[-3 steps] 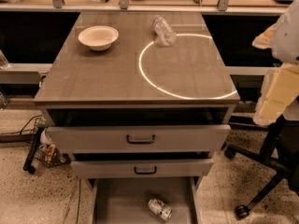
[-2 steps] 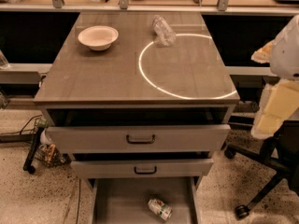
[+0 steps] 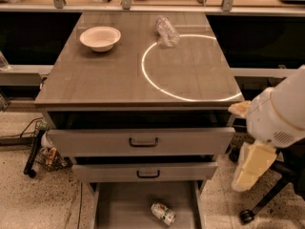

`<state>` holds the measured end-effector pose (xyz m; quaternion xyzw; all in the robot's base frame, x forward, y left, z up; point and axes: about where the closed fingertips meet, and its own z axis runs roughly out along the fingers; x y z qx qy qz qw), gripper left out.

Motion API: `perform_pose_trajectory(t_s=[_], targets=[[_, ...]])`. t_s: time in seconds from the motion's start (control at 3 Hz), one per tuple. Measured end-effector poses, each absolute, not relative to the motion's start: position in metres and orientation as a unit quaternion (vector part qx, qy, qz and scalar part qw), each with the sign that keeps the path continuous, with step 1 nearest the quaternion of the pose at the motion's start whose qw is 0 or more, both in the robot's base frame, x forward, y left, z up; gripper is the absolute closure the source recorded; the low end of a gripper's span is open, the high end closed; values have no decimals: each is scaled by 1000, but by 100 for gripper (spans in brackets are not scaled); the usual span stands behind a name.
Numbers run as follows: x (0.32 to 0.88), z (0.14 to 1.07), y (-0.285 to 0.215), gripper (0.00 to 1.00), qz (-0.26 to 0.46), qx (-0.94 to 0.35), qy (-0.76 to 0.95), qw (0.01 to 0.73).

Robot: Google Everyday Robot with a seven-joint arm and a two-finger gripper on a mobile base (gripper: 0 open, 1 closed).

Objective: Pick 7up can from bottom drawer and place on counter

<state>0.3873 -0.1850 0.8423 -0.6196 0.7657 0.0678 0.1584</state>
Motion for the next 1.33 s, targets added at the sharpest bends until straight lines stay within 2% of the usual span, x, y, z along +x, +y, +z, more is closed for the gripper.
perform_pose_trajectory(t_s=[0.33, 0.67, 1.33], targets=[[370, 788, -161, 0, 105, -628, 754, 160], [370, 789, -161, 0, 105, -628, 754, 160], [352, 710, -135, 0, 145, -598, 769, 173]])
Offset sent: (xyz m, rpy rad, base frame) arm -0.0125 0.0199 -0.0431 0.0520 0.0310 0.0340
